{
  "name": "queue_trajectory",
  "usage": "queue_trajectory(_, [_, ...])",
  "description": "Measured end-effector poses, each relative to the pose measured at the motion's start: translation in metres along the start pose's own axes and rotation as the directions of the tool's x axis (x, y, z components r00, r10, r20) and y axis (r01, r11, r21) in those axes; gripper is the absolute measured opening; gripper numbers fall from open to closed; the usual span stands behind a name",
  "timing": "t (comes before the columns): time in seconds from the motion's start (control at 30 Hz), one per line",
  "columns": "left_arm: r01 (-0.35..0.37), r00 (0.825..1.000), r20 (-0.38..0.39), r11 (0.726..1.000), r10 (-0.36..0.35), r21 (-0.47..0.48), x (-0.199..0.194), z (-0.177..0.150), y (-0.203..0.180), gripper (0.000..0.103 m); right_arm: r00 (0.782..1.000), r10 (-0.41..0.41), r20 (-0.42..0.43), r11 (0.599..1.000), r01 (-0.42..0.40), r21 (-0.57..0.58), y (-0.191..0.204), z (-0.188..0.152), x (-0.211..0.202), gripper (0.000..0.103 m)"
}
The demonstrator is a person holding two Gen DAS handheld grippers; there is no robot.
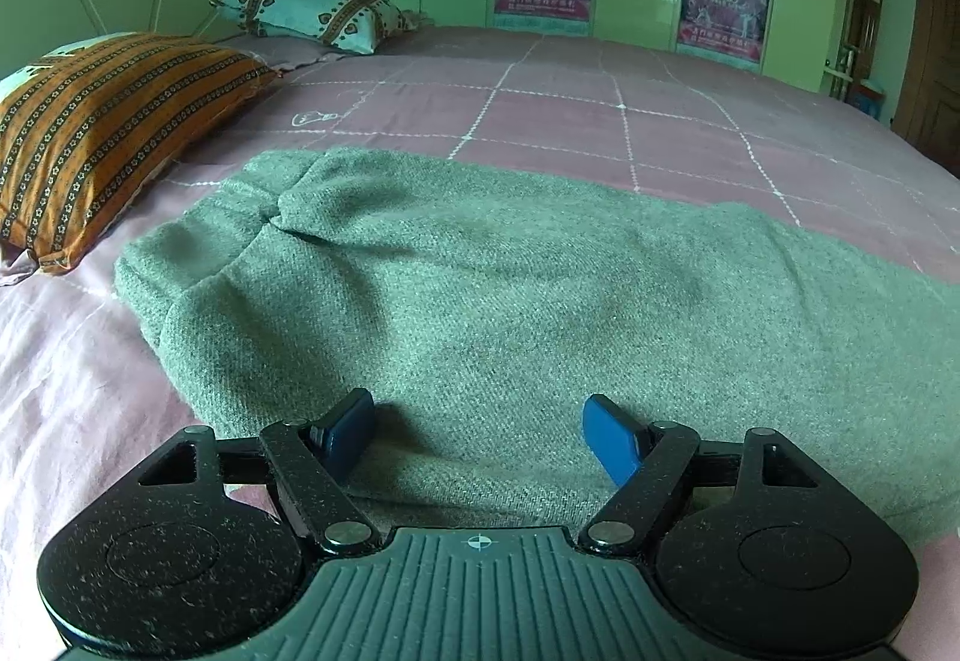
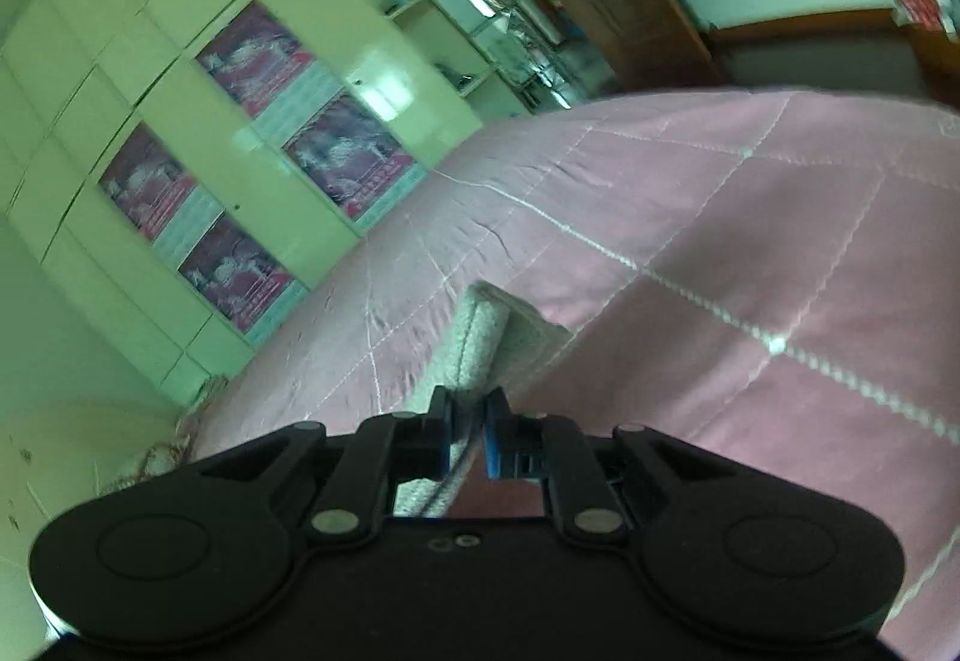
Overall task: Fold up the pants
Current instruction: 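Smooth the folded sweatpants with the left tool while the right tool holds the corner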
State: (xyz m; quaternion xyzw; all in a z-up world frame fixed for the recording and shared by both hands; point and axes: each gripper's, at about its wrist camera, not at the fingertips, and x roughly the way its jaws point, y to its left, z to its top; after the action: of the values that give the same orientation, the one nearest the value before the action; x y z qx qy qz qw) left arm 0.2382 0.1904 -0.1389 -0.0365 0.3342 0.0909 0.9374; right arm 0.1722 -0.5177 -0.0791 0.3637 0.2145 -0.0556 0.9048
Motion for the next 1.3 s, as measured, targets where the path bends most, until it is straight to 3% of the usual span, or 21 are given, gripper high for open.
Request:
queue_trajectory(0.07, [-0.006, 1.000, -0.002, 1.000, 0.006, 0.012, 0.001, 0.000, -0.002, 0.077, 0.985, -0.119, -0.124, 0.989, 0.129, 0.076, -0.039, -0.016, 0.030, 0.001])
queue_trajectory(0.1, [-0.008, 1.000, -0.005, 1.000, 0.008, 0.017, 0.001, 0.001, -0.002, 0.077, 0.983, -0.108, -0.148, 0.981, 0.130, 0.147, -0.056, -0.027, 0.037, 0.001])
queue_trajectory(0.23, [-0.013, 1.000, -0.012, 1.000, 0.013, 0.015, -0.002, 0.006, -0.002, 0.078, 0.983, -0.148, -0.107, 0.984, 0.158, 0.088, -0.037, -0.029, 0.029, 0.005])
queue_trajectory(0.37, [0.025, 0.996, 0.087, 0.999, -0.023, -0.028, -0.030, 0.007, -0.010, 0.078, 0.980, -0.154, -0.122, 0.982, 0.165, 0.087, -0.040, -0.026, 0.029, 0.005])
queue_trajectory(0.4, [0.004, 0.997, 0.079, 1.000, -0.004, -0.001, -0.029, 0.005, -0.014, 0.078, 0.981, -0.152, -0.122, 0.982, 0.164, 0.089, -0.038, -0.027, 0.029, 0.005])
queue_trajectory(0.43, [-0.058, 0.998, 0.013, 0.998, 0.058, 0.021, -0.018, 0.000, -0.014, 0.078, 0.981, -0.152, -0.123, 0.983, 0.163, 0.089, -0.039, -0.028, 0.029, 0.005])
queue_trajectory(0.47, [-0.061, 0.998, -0.015, 0.998, 0.061, 0.000, -0.011, -0.004, -0.009, 0.078, 0.981, -0.153, -0.123, 0.983, 0.164, 0.088, -0.040, -0.028, 0.029, 0.005])
queue_trajectory(0.6, [-0.025, 0.999, 0.034, 0.999, 0.026, -0.032, -0.030, 0.007, -0.023, 0.077, 0.978, -0.163, -0.130, 0.981, 0.174, 0.081, -0.031, -0.026, 0.035, 0.007])
queue_trajectory(0.73, [0.125, 0.991, 0.051, 0.992, -0.125, 0.010, -0.047, 0.010, -0.087, 0.078, 0.981, -0.156, -0.114, 0.983, 0.165, 0.076, -0.026, -0.027, 0.029, 0.013])
queue_trajectory(0.83, [0.174, 0.985, -0.012, 0.985, -0.174, -0.006, -0.043, 0.003, -0.145, 0.078, 0.983, -0.153, -0.105, 0.984, 0.161, 0.074, -0.023, -0.031, 0.028, 0.013])
queue_trajectory(0.9, [0.215, 0.976, -0.028, 0.976, -0.214, 0.033, -0.047, -0.005, -0.189, 0.078, 0.982, -0.156, -0.106, 0.984, 0.163, 0.066, -0.023, -0.030, 0.029, 0.013])
queue_trajectory(1.1, [0.362, 0.932, -0.071, 0.924, -0.355, 0.125, -0.068, -0.026, -0.304, 0.078, 0.987, -0.117, -0.111, 0.985, 0.130, 0.118, -0.033, -0.028, 0.028, 0.015])
queue_trajectory(1.2, [0.384, 0.923, -0.109, 0.906, -0.370, 0.180, -0.073, -0.033, -0.342, 0.078, 0.989, -0.094, -0.117, 0.985, 0.110, 0.130, -0.038, -0.030, 0.030, 0.016])
queue_trajectory(1.3, [0.329, 0.943, -0.116, 0.924, -0.311, 0.195, -0.075, -0.036, -0.355, 0.078, 0.991, -0.070, -0.114, 0.987, 0.086, 0.139, -0.042, -0.030, 0.028, 0.016])
